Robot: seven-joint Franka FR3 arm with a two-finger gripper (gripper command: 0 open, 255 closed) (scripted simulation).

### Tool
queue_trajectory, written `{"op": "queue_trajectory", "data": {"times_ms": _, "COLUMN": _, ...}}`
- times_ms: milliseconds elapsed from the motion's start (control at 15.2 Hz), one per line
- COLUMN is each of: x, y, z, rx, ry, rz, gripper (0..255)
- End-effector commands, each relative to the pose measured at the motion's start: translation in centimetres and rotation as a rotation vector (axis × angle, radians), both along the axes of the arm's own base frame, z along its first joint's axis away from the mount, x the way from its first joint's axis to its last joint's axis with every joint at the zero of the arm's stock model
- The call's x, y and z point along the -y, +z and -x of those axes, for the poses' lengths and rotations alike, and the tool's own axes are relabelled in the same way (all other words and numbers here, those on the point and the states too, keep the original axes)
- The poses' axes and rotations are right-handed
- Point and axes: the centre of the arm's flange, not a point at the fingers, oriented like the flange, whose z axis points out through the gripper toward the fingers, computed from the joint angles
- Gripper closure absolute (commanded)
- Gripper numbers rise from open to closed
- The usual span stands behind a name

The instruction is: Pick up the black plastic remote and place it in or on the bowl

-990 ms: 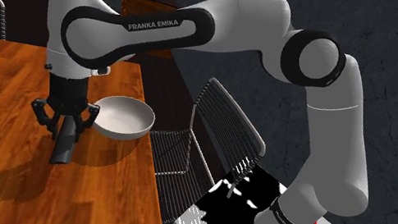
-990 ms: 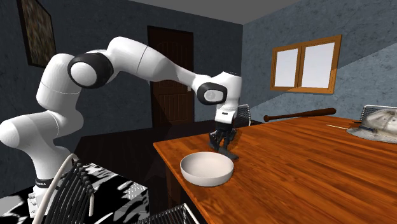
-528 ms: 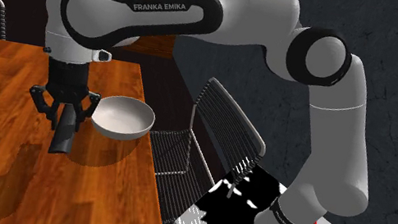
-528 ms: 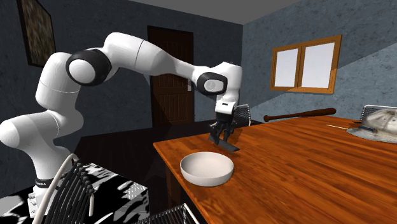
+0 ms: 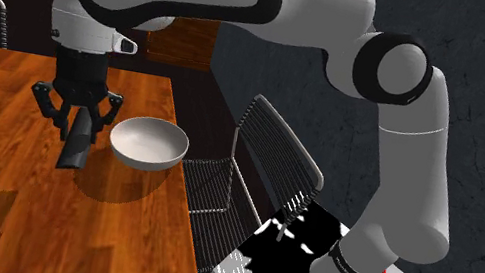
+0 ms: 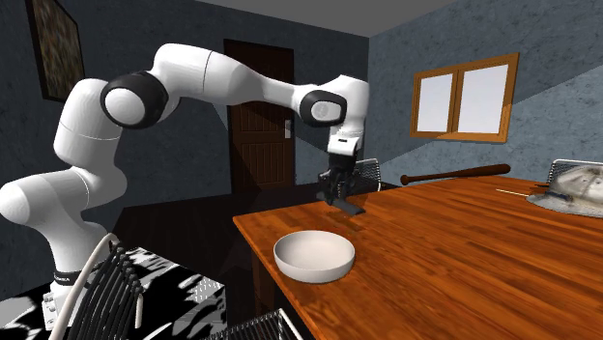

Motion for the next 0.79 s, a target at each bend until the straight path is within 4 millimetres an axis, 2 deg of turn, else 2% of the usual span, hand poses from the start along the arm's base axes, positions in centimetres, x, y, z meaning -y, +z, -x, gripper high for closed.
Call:
{"op": "queue_trajectory", "data": {"times_ms": 0, "x": 0.0, "y": 0.7, "z": 0.1, "rx": 0.0, "ry": 0.0, "rz": 0.0, "gripper": 255}}
{"op": "queue_trajectory", "data": {"times_ms": 726, "x": 14.5, "y": -0.4, "z": -0.3, "rx": 0.0, "ry": 0.0, "rz": 0.0, "gripper": 255}}
